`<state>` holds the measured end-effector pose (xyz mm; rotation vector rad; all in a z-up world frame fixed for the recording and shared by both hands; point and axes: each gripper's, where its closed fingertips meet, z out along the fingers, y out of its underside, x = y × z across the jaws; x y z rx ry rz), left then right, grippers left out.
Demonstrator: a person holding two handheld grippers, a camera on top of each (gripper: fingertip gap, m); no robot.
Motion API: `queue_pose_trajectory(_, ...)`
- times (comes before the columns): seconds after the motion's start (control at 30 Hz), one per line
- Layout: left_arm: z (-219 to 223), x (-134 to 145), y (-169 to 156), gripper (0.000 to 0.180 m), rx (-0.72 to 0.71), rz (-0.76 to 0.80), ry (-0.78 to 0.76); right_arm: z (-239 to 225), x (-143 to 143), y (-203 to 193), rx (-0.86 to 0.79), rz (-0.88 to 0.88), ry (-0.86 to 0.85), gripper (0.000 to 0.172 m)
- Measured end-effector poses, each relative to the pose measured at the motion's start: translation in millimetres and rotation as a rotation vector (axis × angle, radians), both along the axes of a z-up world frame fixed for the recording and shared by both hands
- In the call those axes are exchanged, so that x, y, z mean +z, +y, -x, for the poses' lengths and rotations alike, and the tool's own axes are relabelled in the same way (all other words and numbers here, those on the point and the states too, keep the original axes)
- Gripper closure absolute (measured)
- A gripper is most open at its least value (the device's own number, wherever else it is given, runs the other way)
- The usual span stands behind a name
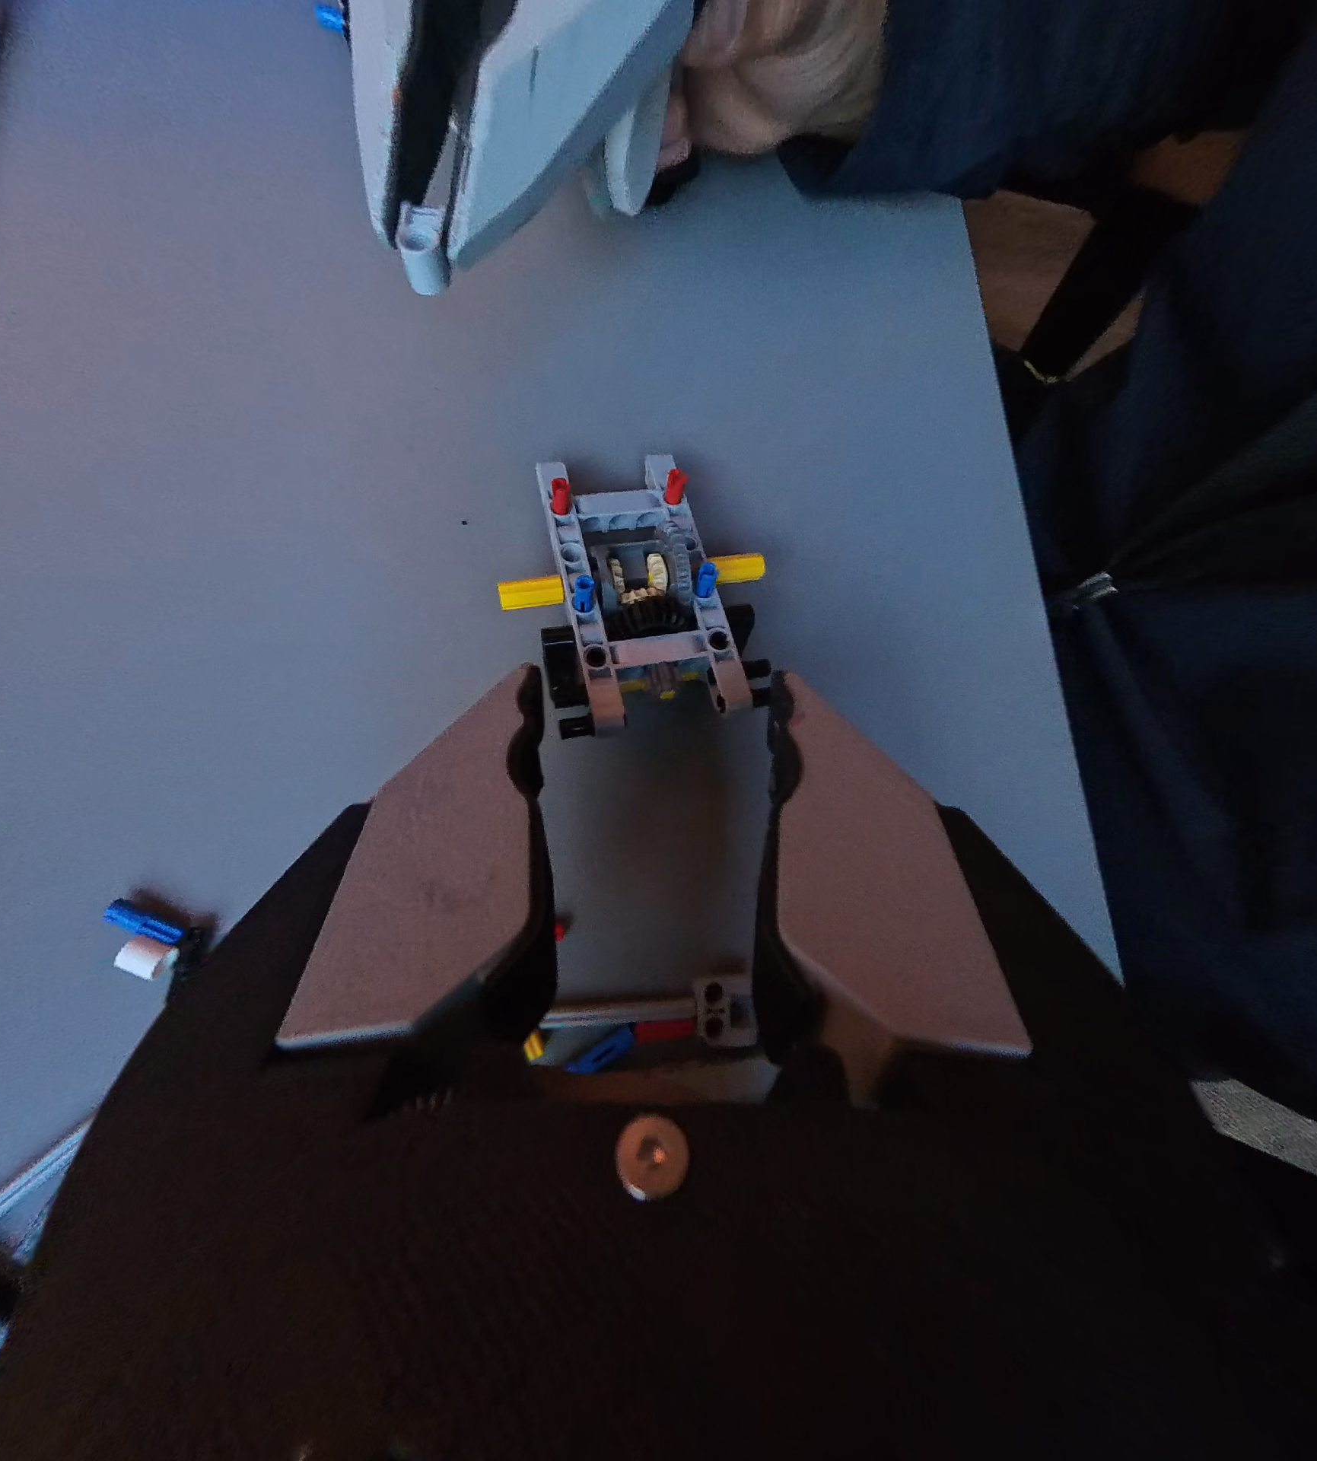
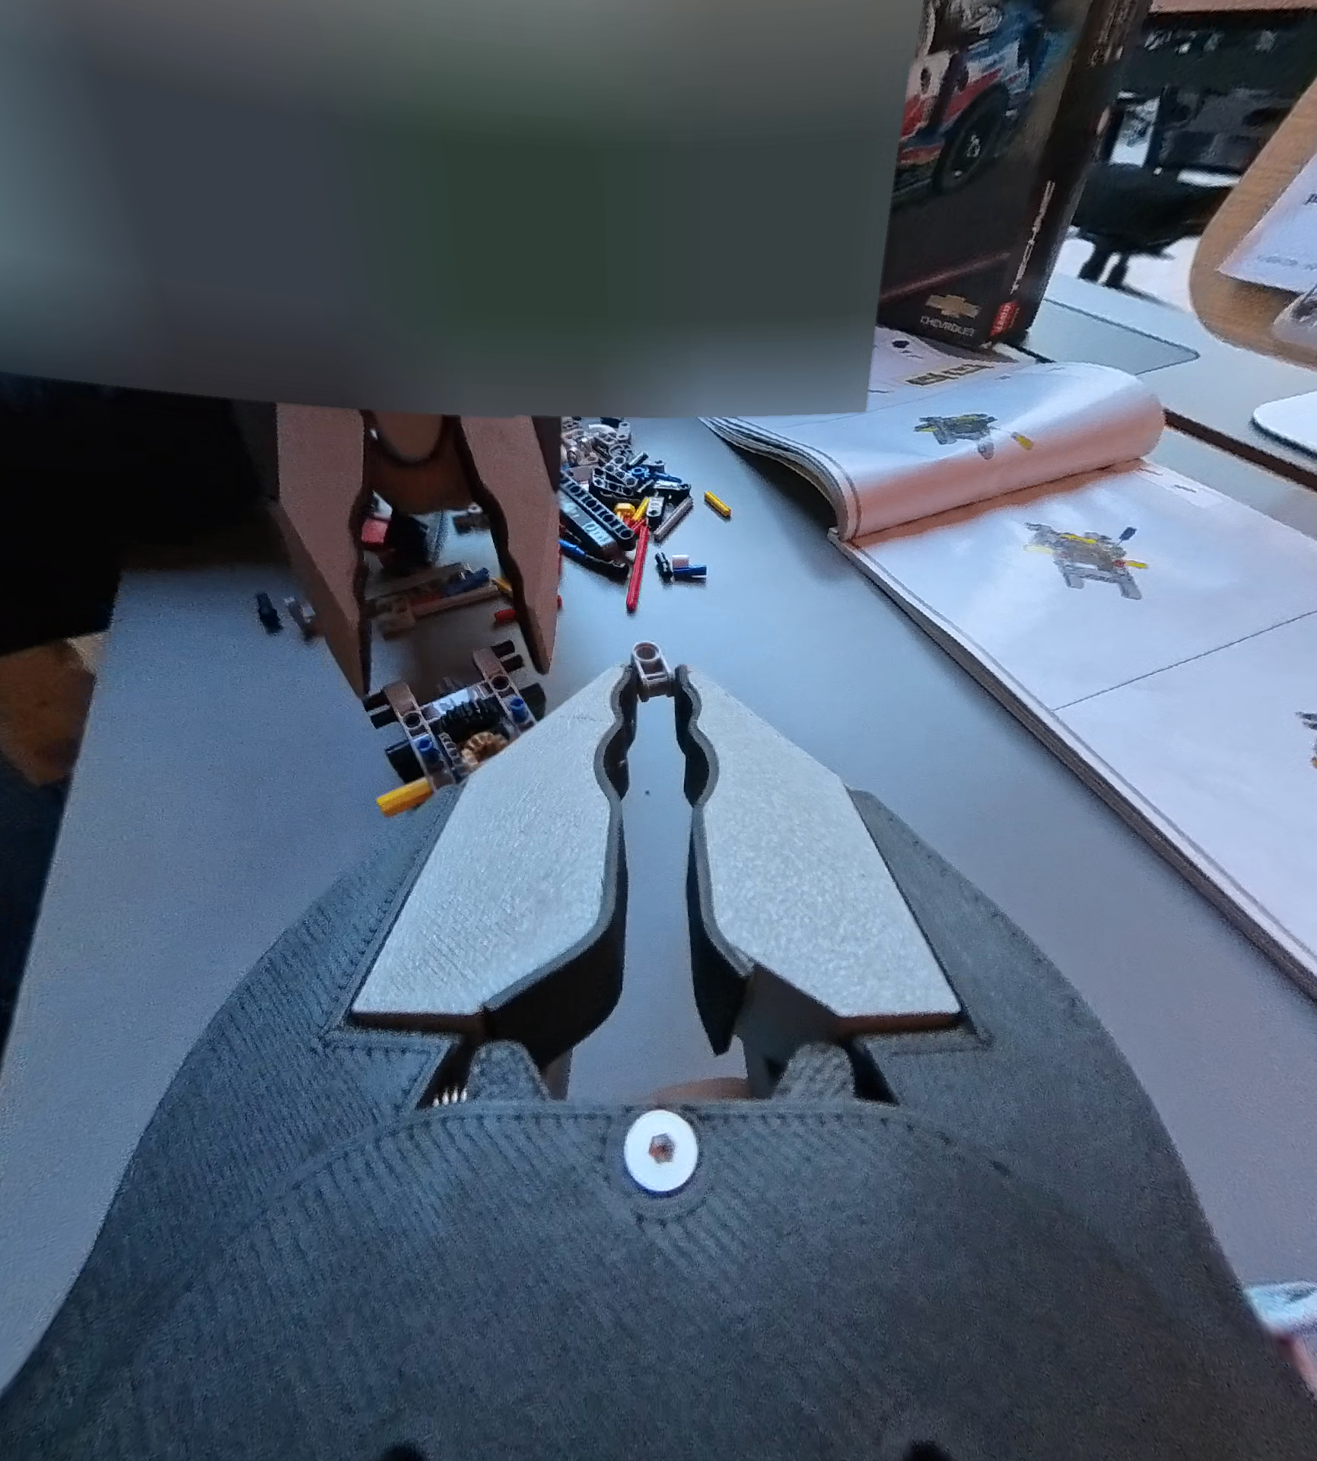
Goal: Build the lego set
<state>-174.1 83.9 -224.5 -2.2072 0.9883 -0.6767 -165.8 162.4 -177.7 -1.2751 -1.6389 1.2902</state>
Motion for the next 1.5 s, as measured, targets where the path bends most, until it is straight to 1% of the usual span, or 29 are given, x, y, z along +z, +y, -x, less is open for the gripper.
queue_pose_trajectory(0.1,2,20,4,0.127,0.031,-0.050,-0.059,-2,6,-5,0.018,-0.016,0.036,0.166)
queue_pose_trajectory(0.2,-5,51,13,0.138,0.062,-0.153,-0.157,-7,23,-25,0.089,0.042,0.100,0.166)
queue_pose_trajectory(0.23,-8,58,16,0.143,0.074,-0.187,-0.170,-8,28,-33,0.123,0.052,0.113,0.166)
queue_pose_trajectory(0.3,-11,60,23,0.152,0.097,-0.238,-0.142,-11,34,-47,0.196,0.068,0.127,0.166)
queue_pose_trajectory(0.33,-15,59,23,0.153,0.087,-0.241,-0.144,-11,35,-48,0.207,0.058,0.128,0.166)
queue_pose_trajectory(0.37,-21,60,19,0.154,0.062,-0.216,-0.184,-10,35,-47,0.206,0.041,0.126,0.166)
queue_pose_trajectory(0.4,-28,62,13,0.154,0.033,-0.166,-0.256,-12,38,-48,0.226,0.028,0.132,0.166)
queue_pose_trajectory(0.5,-48,79,-12,0.152,-0.097,0.055,-0.541,-26,53,-63,0.390,0.006,0.154,0.166)
queue_pose_trajectory(0.53,-50,85,-15,0.152,-0.113,0.103,-0.617,-30,57,-67,0.435,-0.016,0.151,0.166)
queue_pose_trajectory(0.6,-52,91,-19,0.152,-0.144,0.173,-0.707,-31,61,-69,0.488,-0.087,0.147,0.166)
queue_pose_trajectory(0.73,-50,92,-8,0.155,-0.072,0.201,-0.748,-27,56,-72,0.534,-0.275,0.118,0.166)
queue_pose_trajectory(0.83,-49,90,-2,0.155,-0.027,0.231,-0.765,-25,45,-76,0.554,-0.356,0.063,0.166)
queue_pose_trajectory(0.93,-49,82,0,0.156,0.002,0.258,-0.741,-24,40,-81,0.570,-0.399,0.028,0.166)
queue_pose_trajectory(0.97,-49,81,-1,0.157,-0.001,0.260,-0.738,-24,40,-82,0.573,-0.409,0.024,0.166)
queue_pose_trajectory(1.03,-48,85,-4,0.167,-0.013,0.255,-0.750,-22,39,-81,0.567,-0.447,0.009,0.166)
queue_pose_trajectory(1.13,-46,88,-2,0.172,0.004,0.242,-0.756,-22,39,-82,0.571,-0.504,-0.010,0.166)
queue_pose_trajectory(1.27,-48,88,-2,0.173,0.003,0.251,-0.773,-22,39,-83,0.572,-0.556,-0.038,0.166)
queue_pose_trajectory(1.33,-42,88,8,0.173,0.068,0.216,-0.781,-16,39,-73,0.500,-0.578,-0.057,0.165)
queue_pose_trajectory(1.37,-36,90,17,0.174,0.126,0.188,-0.801,-9,39,-63,0.428,-0.582,-0.065,0.164)
queue_pose_trajectory(1.43,-24,101,30,0.175,0.208,0.157,-0.905,-1,41,-45,0.289,-0.562,-0.065,0.157)
queue_pose_trajectory(1.5,-14,110,39,0.175,0.281,0.151,-1.024,4,46,-36,0.178,-0.519,-0.018,0.148)
